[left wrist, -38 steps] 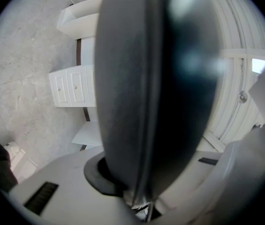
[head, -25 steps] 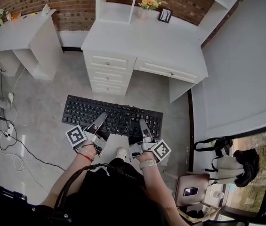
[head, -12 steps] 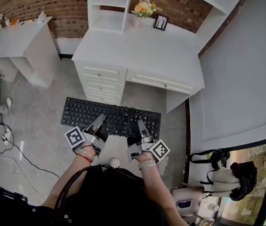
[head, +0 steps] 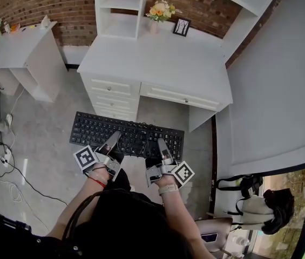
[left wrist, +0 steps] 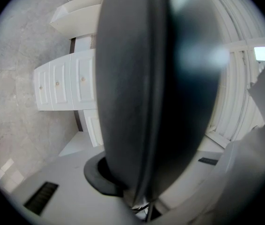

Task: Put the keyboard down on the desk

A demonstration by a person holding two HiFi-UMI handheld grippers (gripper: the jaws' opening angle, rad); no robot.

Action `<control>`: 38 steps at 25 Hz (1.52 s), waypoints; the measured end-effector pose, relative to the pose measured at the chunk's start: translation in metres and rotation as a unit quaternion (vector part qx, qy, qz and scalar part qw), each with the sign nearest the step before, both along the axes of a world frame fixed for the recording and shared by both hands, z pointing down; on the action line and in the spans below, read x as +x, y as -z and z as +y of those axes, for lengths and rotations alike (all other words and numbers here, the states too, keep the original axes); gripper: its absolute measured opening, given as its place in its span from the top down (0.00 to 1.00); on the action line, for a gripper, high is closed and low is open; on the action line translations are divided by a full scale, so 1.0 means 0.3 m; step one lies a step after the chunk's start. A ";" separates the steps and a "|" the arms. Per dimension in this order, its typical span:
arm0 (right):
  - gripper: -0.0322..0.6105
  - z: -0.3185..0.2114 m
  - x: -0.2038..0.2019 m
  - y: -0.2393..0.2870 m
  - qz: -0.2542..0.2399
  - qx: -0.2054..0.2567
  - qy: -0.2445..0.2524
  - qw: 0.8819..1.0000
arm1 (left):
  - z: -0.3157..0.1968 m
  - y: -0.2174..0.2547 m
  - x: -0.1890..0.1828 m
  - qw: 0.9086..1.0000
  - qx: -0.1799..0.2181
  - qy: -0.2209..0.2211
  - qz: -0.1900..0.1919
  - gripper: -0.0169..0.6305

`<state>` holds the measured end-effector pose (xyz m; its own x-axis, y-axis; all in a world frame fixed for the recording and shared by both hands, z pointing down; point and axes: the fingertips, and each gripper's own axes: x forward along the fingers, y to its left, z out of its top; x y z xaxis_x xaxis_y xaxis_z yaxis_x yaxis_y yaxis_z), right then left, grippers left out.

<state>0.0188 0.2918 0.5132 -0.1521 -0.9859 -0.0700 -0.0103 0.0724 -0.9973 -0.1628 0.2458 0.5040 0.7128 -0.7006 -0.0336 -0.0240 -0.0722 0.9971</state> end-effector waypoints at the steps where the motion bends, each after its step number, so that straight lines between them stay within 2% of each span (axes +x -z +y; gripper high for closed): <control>1: 0.84 -0.004 0.003 -0.004 -0.001 -0.001 0.001 1.000 | -0.003 -0.003 0.002 1.000 -0.001 0.001 -0.001 0.90; 10: 0.84 -0.097 0.033 -0.045 -0.001 -0.015 0.003 1.000 | -0.095 -0.046 0.030 1.000 -0.014 0.004 -0.001 0.90; 20: 0.84 -0.348 0.146 -0.035 0.002 -0.013 -0.008 1.000 | -0.360 -0.041 0.150 1.000 -0.017 -0.010 0.006 0.90; 38: 0.84 -0.726 0.247 -0.074 -0.003 -0.045 -0.030 0.999 | -0.766 -0.087 0.258 0.998 -0.052 -0.032 0.000 0.90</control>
<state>0.0929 0.0739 0.5353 -0.0925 -0.9955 0.0189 -0.0054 -0.0185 -0.9998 -0.0853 0.0161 0.5300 0.7556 -0.6539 0.0375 -0.0230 0.0307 0.9993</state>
